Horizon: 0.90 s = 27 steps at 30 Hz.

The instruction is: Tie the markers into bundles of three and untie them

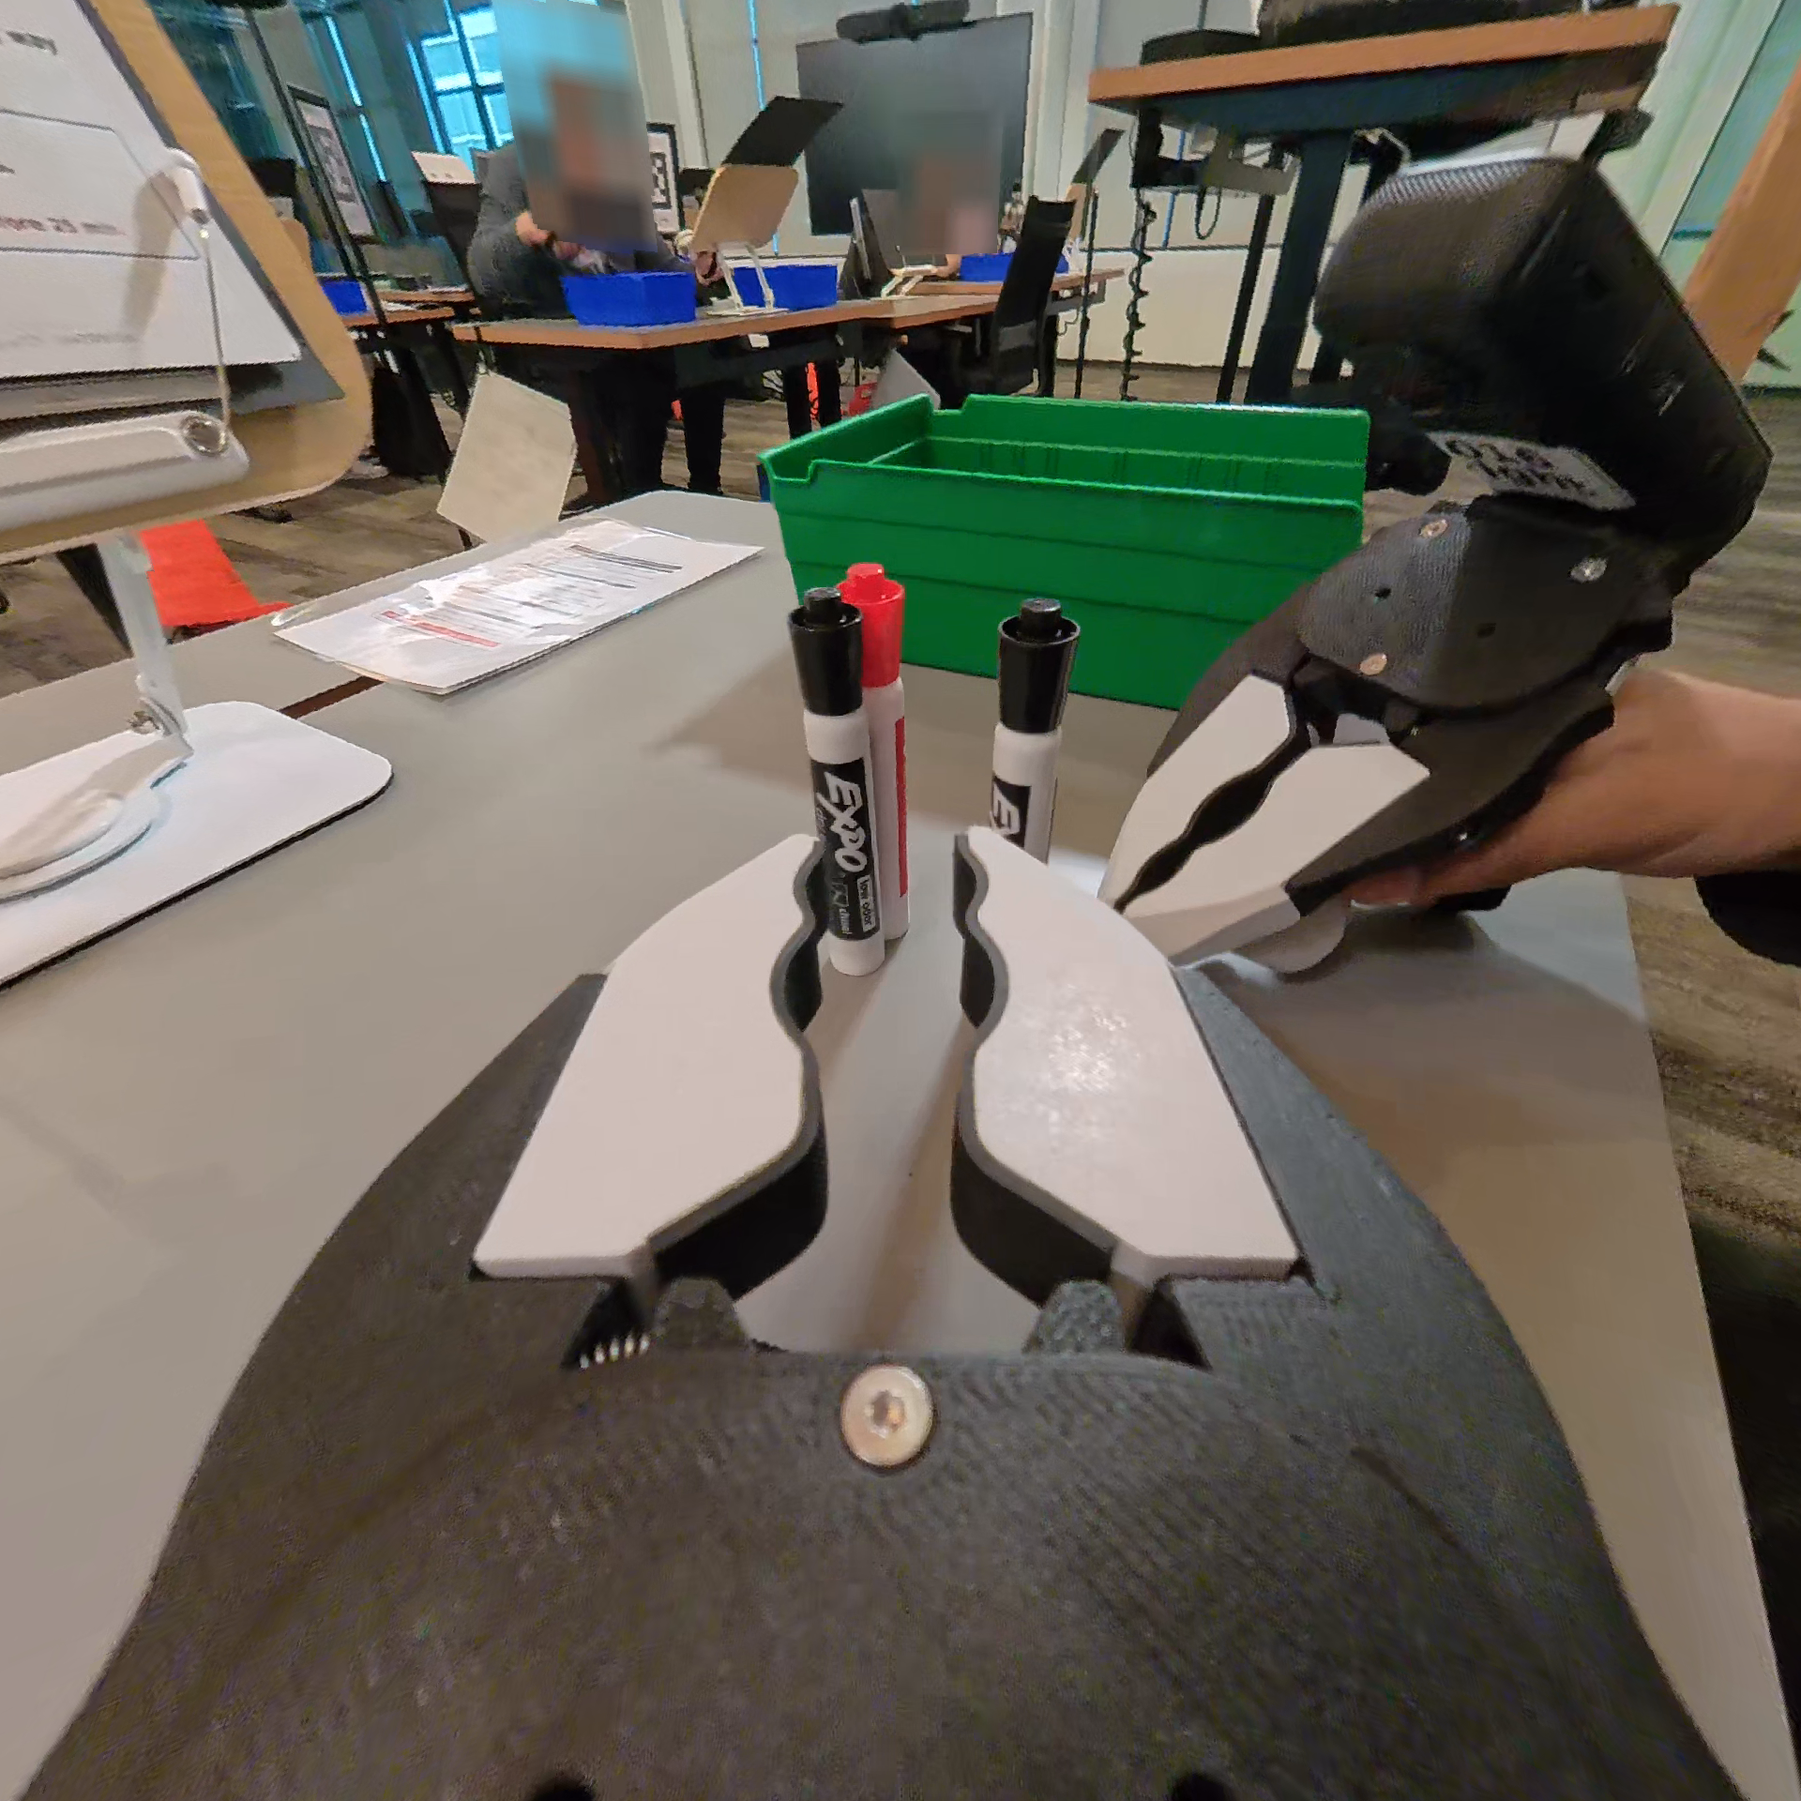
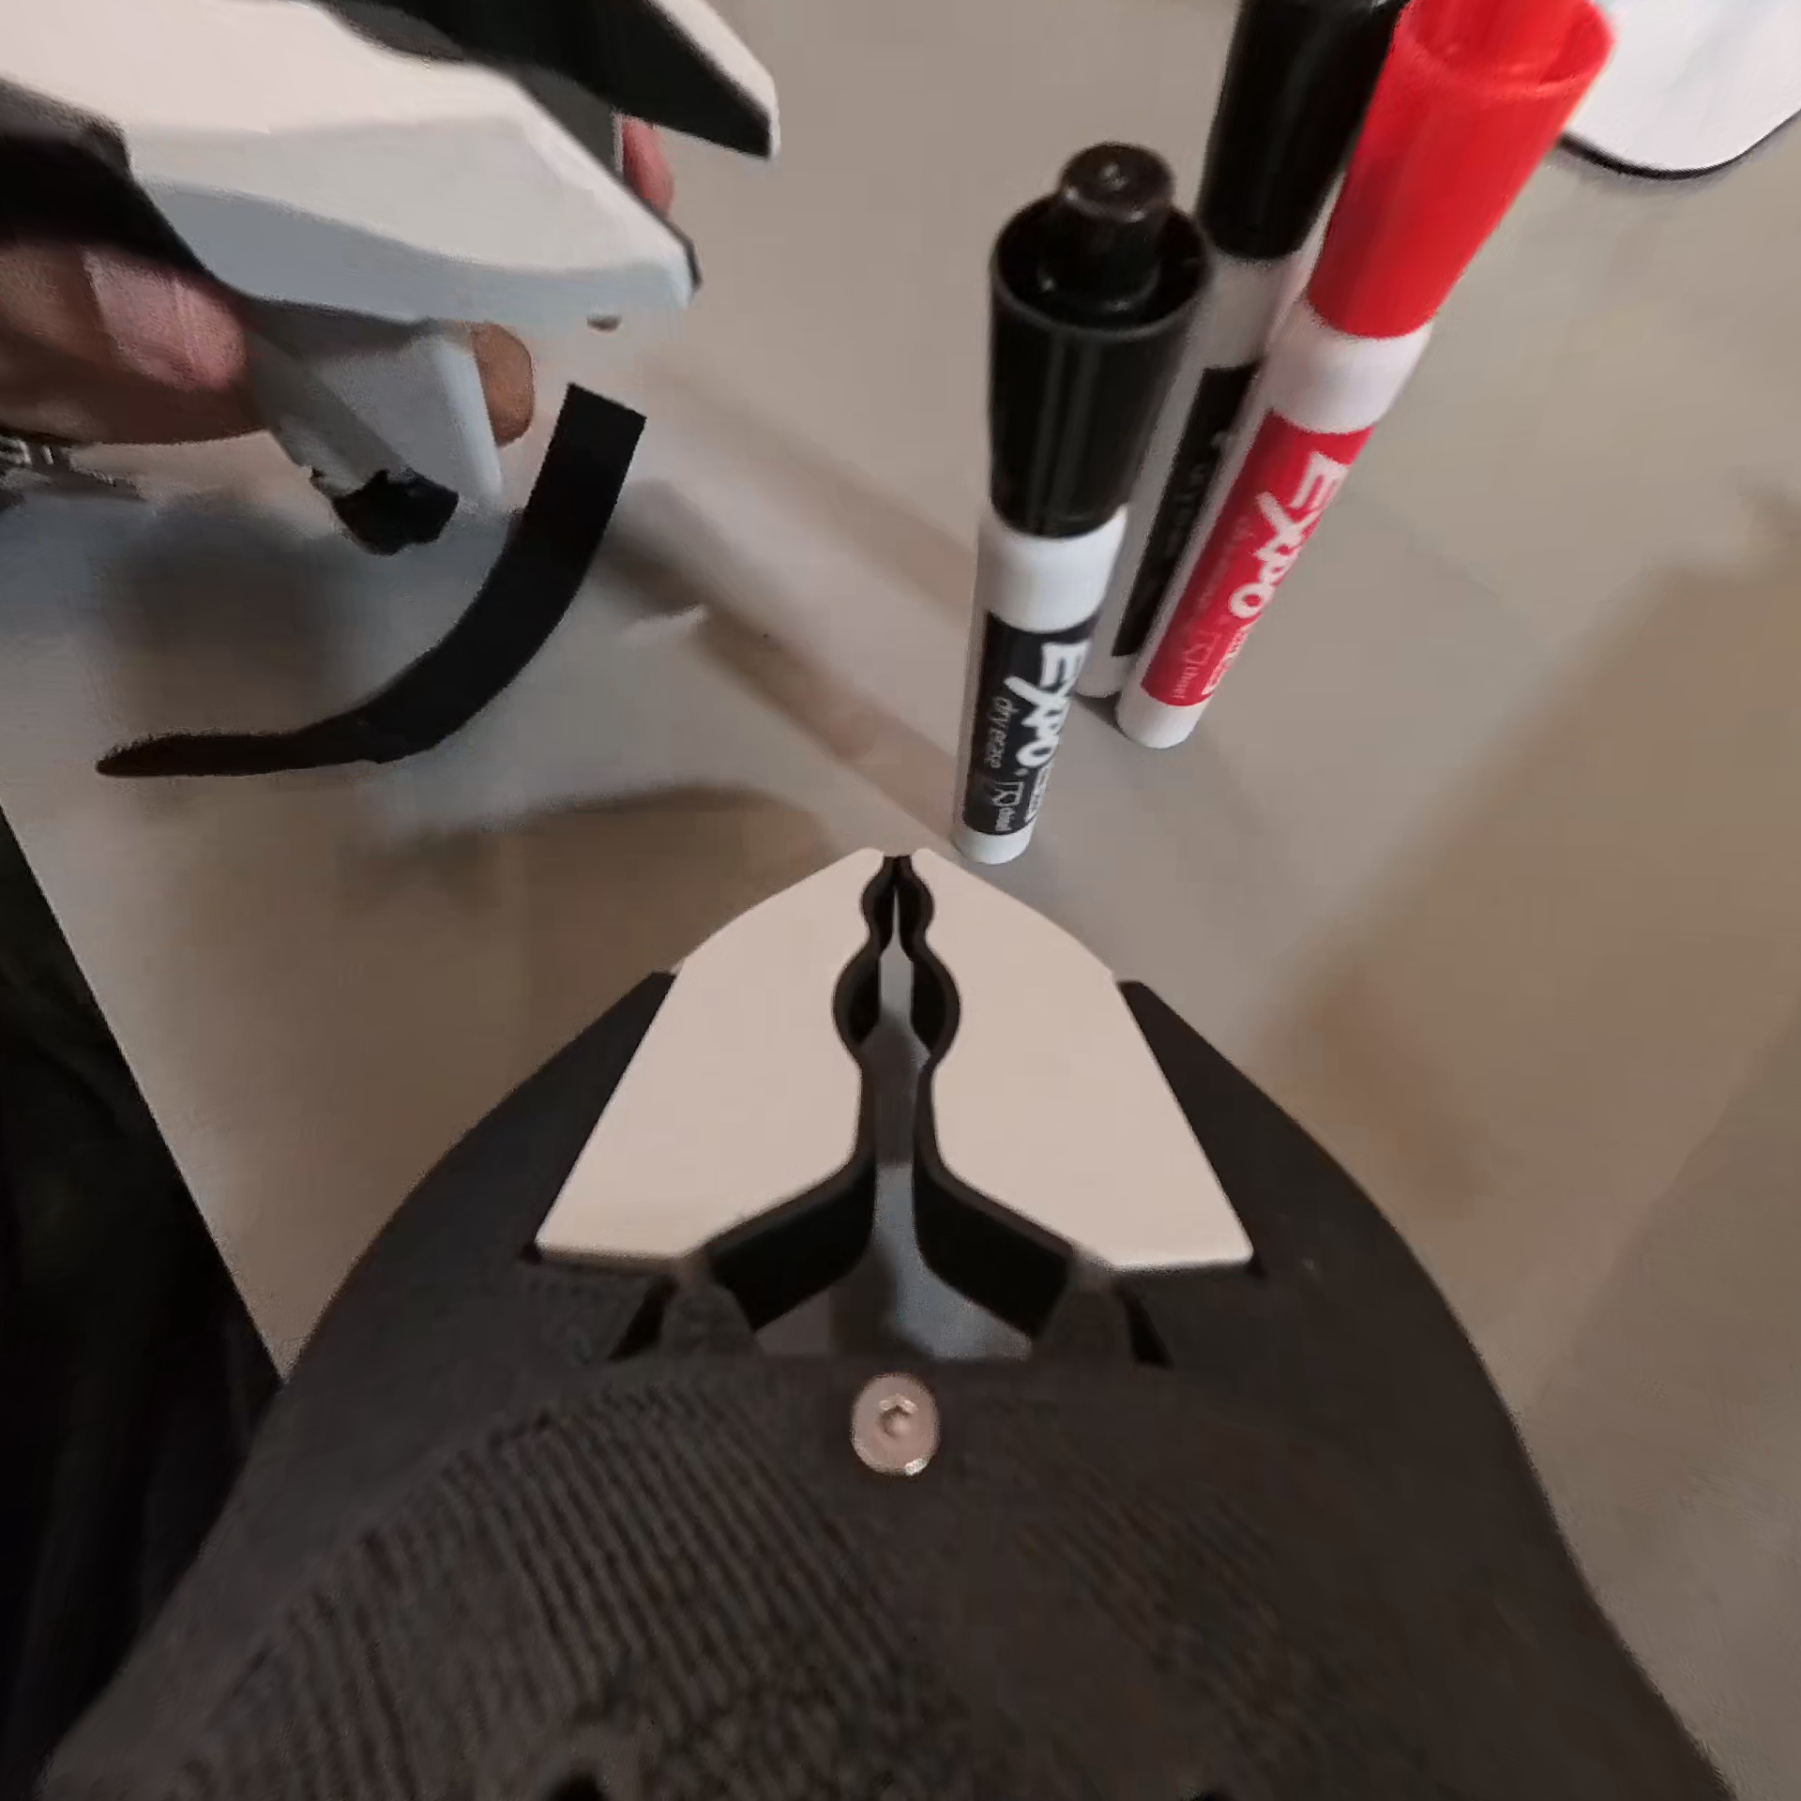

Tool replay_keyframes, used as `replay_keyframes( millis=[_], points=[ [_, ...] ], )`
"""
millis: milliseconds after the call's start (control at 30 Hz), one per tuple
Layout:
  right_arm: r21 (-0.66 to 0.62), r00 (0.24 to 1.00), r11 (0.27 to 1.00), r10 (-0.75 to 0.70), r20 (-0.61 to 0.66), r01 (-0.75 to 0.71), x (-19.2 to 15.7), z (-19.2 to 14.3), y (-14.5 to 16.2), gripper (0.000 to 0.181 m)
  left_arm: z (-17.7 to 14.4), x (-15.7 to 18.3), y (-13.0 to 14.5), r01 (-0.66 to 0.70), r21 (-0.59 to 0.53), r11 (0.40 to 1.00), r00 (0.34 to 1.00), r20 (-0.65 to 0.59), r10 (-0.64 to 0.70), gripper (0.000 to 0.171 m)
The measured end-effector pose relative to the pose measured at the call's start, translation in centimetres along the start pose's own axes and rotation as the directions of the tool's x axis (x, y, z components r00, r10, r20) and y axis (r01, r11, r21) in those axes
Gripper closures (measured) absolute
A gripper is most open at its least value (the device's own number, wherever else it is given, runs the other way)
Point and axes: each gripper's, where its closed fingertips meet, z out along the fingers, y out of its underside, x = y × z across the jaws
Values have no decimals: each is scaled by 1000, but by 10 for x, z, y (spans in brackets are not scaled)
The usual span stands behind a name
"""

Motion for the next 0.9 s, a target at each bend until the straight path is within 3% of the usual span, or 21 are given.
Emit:
replay_keyframes(
  millis=[300, 900],
  points=[
    [-33, 999, 999, -31, -40, 30, 6, 8, 1, 181, -6, -14, 0, 109, 20, 994, 994, 29, -110, 147],
    [-81, 983, 992, -104, -150, 93, 21, 19, 0, 181, -11, -14, 1, 109, 19, 994, 993, 33, -110, 147]
  ],
)
